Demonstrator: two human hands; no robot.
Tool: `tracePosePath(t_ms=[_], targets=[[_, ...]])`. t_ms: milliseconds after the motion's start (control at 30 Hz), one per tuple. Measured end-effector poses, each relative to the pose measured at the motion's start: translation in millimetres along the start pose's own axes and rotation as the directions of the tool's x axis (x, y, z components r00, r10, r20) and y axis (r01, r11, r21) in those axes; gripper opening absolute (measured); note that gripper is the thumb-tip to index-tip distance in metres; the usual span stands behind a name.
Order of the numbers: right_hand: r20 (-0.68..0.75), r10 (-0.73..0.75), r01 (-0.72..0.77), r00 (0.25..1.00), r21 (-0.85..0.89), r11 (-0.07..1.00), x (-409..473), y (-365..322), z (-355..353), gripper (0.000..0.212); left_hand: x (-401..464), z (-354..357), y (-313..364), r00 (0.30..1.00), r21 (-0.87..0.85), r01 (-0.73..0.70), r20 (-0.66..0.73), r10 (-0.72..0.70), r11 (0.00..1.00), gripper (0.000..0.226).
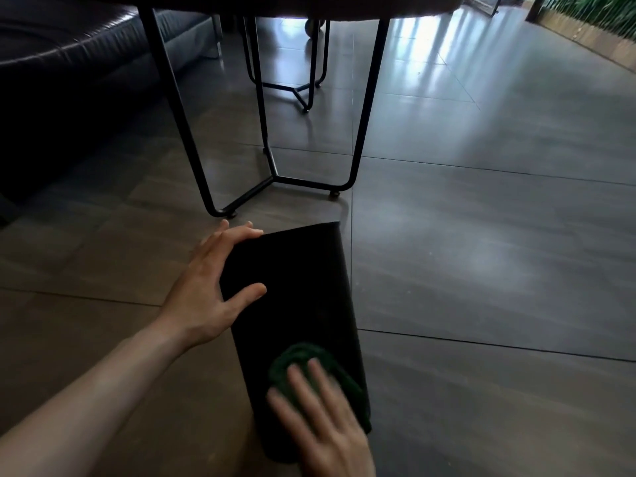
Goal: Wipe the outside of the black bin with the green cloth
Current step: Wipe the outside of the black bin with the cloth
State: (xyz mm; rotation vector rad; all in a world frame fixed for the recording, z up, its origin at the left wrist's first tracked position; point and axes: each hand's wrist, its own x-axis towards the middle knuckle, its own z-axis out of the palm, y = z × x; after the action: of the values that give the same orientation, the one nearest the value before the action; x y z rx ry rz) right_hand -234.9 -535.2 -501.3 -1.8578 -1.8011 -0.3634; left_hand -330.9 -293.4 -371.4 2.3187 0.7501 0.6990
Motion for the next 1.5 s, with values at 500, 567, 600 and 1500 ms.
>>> tracePosePath(t_ms=[500,567,600,1500], targets=[[-0.051,0.084,-0.084,0.995,-0.014,0.996,-1.4,26.2,-13.1,0.046,2.7,1.4,-3.0,1.000,-0.002,-0.023,0.002,0.023,1.000,0.071],[-0.089,0.316,-0.308,0.945,0.091,0.947,10.2,33.9,-19.2,0.049,1.9,-0.2,-4.3,1.000,0.000,0.005,-0.018,-0.005,1.000,0.071],[-0.095,0.426,-0.409,0.900,0.157,0.899,24.9,37.2,-22.5,0.054,1.6,-0.8,-4.2,1.000,0.001,0.016,-0.021,-0.015,1.000,0.071],[-0.015,0.817,-0.670,0.577,0.564,0.483,152.7,154.6,-147.8,0.033,-5.8,-36.1,7.3,0.957,-0.018,-0.132,0.259,0.132,0.991,0.073]])
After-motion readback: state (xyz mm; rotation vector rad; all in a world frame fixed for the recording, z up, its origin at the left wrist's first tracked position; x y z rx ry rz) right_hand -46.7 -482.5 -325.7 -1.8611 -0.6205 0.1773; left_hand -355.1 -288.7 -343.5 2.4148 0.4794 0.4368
